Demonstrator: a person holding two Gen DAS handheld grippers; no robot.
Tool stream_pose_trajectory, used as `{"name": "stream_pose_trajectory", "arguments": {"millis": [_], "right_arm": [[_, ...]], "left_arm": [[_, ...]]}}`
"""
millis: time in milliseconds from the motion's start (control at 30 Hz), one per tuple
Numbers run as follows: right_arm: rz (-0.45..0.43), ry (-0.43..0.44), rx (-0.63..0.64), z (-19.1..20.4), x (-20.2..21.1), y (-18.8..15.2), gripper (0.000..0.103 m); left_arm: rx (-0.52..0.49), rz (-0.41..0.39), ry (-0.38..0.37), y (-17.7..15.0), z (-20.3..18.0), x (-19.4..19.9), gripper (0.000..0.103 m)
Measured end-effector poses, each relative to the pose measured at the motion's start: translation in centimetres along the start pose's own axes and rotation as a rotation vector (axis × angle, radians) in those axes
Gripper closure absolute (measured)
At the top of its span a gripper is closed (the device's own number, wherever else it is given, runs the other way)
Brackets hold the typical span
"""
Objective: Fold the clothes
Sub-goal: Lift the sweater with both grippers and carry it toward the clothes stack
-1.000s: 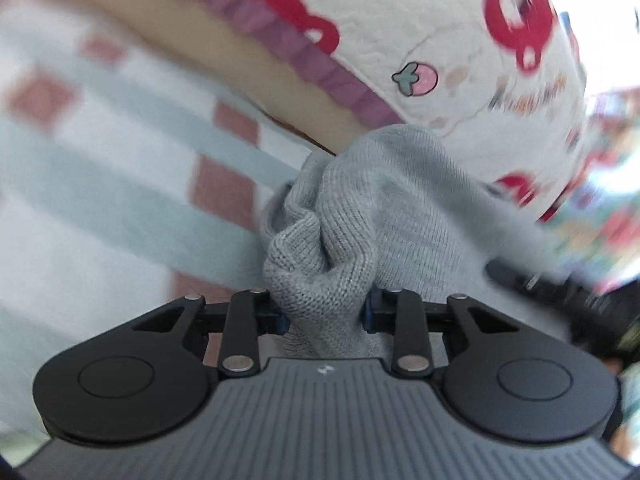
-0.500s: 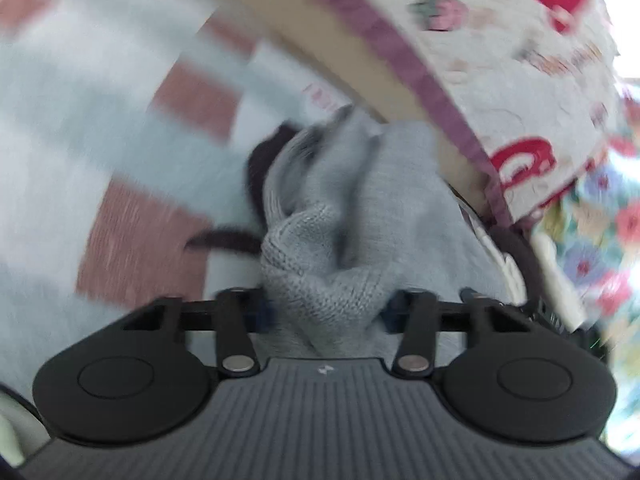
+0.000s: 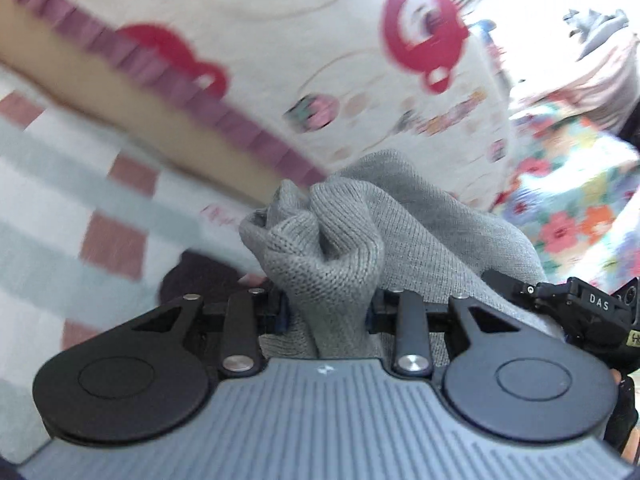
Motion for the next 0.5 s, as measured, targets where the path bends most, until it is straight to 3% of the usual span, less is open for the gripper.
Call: {"name": "stream_pose_trajectory", "arguments": {"millis": [267, 500], "right_arm": [[-0.075, 0.01, 0.027, 4.9, 7.7, 4.6, 0.042], [-0.064, 0.019, 0.04, 5.6, 15.7, 5.5, 0.042]], "left_arm": [[0.006, -0.055, -0.127, 2.3, -6.9, 5.7, 0.072], [-0.017, -0.091, -0.165, -0.6, -14.1, 10.6, 0.072]]}}
Point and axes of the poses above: each gripper's, at about its wrist camera, not at the fingertips, and x roughly against the way its jaws point, z to its left, y to its top, the point moved 9 cm from there along -x, roughly the way its jaws point, and after that the axes turned 10 degrees about -z, right-handed, at the moved point
